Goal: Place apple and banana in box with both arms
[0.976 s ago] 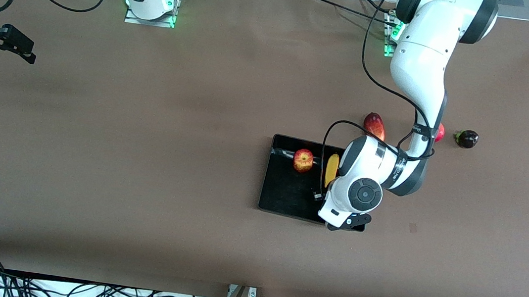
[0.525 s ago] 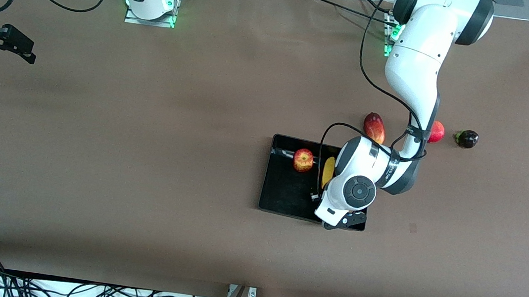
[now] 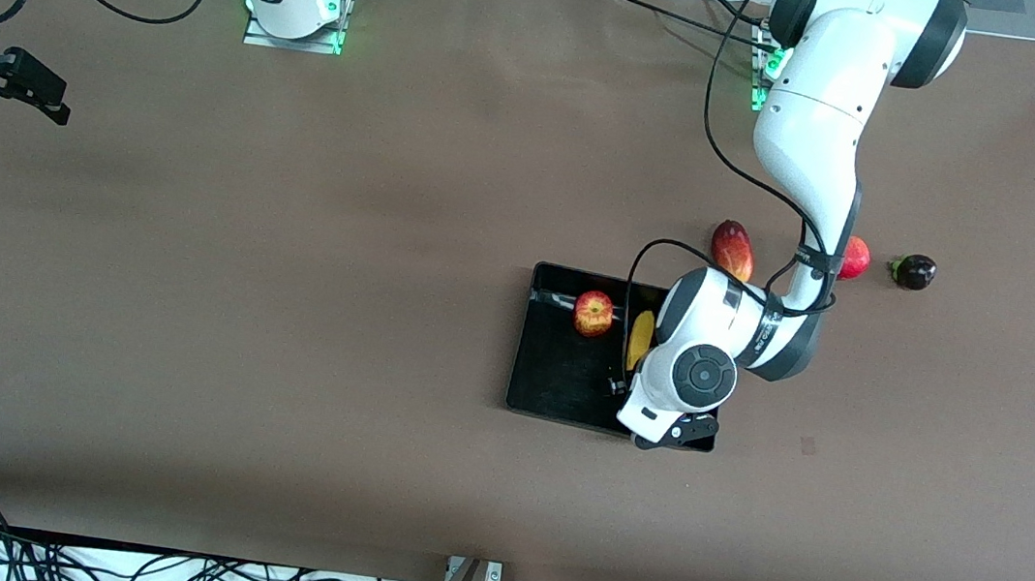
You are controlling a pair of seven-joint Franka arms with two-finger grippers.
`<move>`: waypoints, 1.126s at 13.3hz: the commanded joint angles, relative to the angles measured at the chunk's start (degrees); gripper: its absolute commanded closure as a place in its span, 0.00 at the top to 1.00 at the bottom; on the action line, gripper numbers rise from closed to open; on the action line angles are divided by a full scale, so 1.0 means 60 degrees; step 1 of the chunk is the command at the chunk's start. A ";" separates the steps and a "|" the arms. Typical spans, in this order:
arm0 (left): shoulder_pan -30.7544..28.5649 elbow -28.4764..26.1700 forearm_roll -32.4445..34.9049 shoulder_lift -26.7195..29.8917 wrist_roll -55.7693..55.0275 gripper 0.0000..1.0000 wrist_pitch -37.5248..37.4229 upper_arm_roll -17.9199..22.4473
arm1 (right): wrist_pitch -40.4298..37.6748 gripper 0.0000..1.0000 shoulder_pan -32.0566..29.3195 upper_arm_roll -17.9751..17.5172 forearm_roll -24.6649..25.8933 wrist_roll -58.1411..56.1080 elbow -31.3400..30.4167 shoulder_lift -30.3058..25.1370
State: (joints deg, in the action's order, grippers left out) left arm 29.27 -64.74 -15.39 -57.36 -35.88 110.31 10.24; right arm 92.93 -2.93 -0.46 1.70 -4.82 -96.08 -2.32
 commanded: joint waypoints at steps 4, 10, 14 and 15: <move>0.0175 0.0373 -0.0292 0.1369 -0.0303 1.00 -0.3172 0.0167 | -0.0108 1.00 -0.0126 -0.0113 -0.0167 0.0085 0.0090 -0.0009; -0.0277 0.1473 -0.0468 0.2438 0.0280 1.00 -0.5449 0.0592 | -0.0108 1.00 -0.0126 -0.0113 -0.0167 0.0085 0.0090 -0.0009; -0.1155 0.0994 -0.0351 0.4471 0.0998 1.00 -0.5682 0.0651 | -0.0108 1.00 -0.0126 -0.0113 -0.0167 0.0085 0.0090 -0.0009; -0.1433 0.0527 -0.0351 0.5202 0.1363 1.00 -0.5830 0.0651 | -0.0108 1.00 -0.0126 -0.0113 -0.0167 0.0085 0.0090 -0.0009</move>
State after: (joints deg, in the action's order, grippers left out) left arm 22.77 -55.51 -16.58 -34.88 -31.51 77.00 14.08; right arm 92.93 -2.93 -0.48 1.69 -4.82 -96.07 -2.25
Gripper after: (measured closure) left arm 0.000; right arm 0.000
